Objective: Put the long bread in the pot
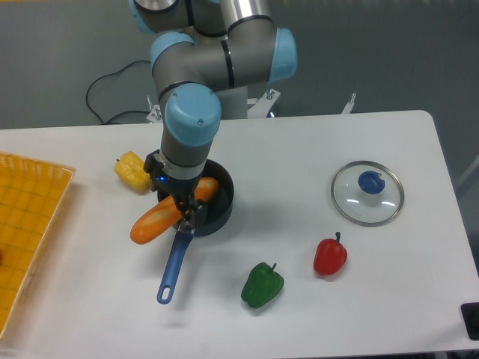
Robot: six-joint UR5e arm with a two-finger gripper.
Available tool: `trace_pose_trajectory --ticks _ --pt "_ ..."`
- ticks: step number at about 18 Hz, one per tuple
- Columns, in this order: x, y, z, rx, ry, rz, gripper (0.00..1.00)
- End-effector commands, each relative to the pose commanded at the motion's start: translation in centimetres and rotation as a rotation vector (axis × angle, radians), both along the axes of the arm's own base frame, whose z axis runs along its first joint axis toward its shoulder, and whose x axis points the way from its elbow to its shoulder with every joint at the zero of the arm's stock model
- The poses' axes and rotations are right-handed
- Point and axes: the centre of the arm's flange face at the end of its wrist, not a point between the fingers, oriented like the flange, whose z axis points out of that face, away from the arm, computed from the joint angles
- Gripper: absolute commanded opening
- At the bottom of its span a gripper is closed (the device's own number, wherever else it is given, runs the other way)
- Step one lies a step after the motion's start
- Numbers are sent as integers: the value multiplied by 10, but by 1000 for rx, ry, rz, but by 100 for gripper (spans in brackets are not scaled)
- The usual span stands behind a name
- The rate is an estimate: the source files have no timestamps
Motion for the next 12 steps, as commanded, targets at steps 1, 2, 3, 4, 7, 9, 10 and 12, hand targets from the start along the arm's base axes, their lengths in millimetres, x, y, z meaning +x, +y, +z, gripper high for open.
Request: trace_pose_trajectory --ticks 1,2,3,4,7,9,10,12 --pt "-3 -4 1 -34 46 -28 100" --pt "-6 -6 3 -51 83 -68 100" --pt "-9 -7 8 -58 114 -118 100" --pt "-12 -8 12 -66 142 -164 100" --pt "-22 -14 17 -102 197 -210 100" --pt "-25 -17 18 -103 201 -204 100" --pt "-30 -21 20 -101 200 -193 100" --pt "-32 -22 19 -100 197 -190 100"
